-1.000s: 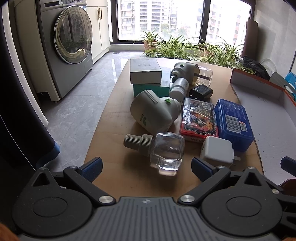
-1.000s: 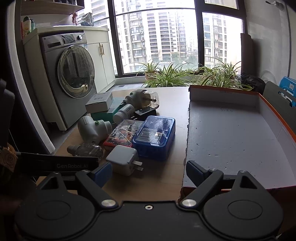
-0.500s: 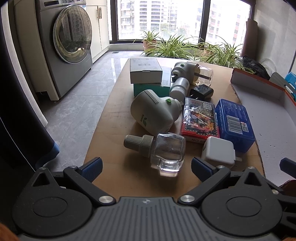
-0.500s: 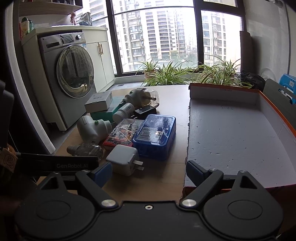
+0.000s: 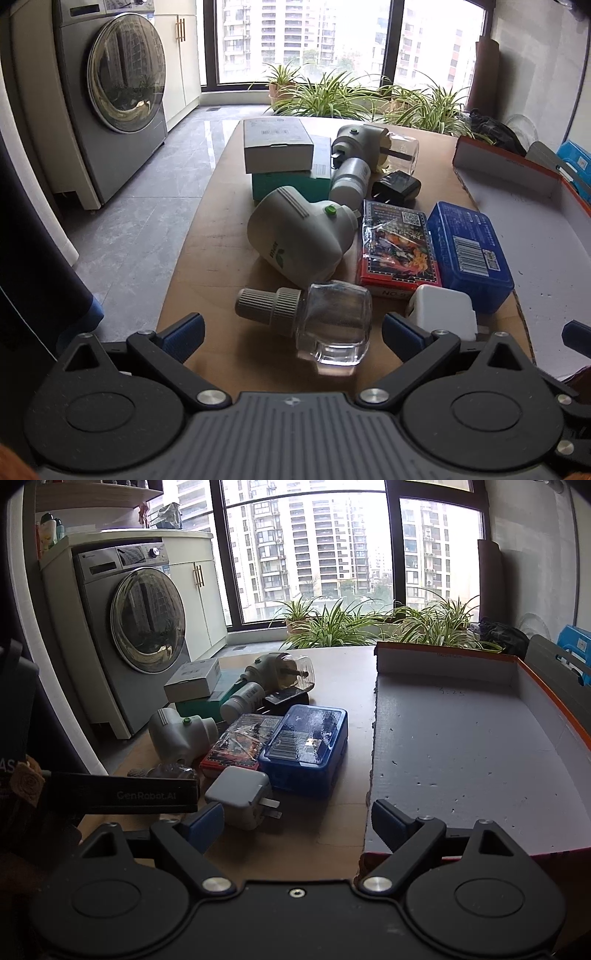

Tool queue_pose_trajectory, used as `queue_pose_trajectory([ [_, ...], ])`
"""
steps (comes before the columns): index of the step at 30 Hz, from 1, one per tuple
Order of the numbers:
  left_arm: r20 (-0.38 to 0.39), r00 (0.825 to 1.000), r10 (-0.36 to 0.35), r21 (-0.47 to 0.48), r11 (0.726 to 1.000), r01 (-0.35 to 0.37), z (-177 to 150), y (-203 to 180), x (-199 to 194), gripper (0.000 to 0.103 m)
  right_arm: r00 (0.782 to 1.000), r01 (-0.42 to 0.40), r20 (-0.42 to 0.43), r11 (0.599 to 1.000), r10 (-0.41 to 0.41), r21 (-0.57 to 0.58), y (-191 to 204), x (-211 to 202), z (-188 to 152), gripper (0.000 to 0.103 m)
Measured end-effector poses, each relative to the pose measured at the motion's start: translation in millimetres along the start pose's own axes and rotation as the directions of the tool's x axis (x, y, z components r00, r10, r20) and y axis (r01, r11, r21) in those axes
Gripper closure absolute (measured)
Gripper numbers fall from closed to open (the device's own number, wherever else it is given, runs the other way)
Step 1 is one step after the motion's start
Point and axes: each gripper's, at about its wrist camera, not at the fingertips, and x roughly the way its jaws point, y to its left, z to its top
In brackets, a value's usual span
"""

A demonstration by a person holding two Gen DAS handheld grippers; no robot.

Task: Organize rigid objects
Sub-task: 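Move left tool to the glass bottle while right tool moves to the white charger, then close left tool on the glass bottle while right tool grasps the white charger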

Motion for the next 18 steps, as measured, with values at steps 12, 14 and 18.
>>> queue_pose_trajectory([
  [12, 0.049, 0.998, -0.032, 0.028, 0.999, 0.031, -2.9, 4.0, 3.3, 0.023, 1.000, -0.005, -0.008, 1.000, 0.005, -0.016, 5.5, 18.0, 0.9, 0.001],
  [14, 0.066, 0.998, -0.013, 0.007, 1.000, 0.013, -2.6, 9.5, -3.3, 0.023, 1.000, -0.007, -0.009, 1.000, 0.007, -0.028, 11.1, 22.3, 1.6, 0.001],
  [18, 0.102, 0.995, -0.002, -0.036, 0.999, 0.006, -0.6, 20.5, -13.8, 0.023, 1.000, 0.004, -0.003, 0.999, -0.004, -0.048, 24.9, 35.7, 2.2, 0.001],
])
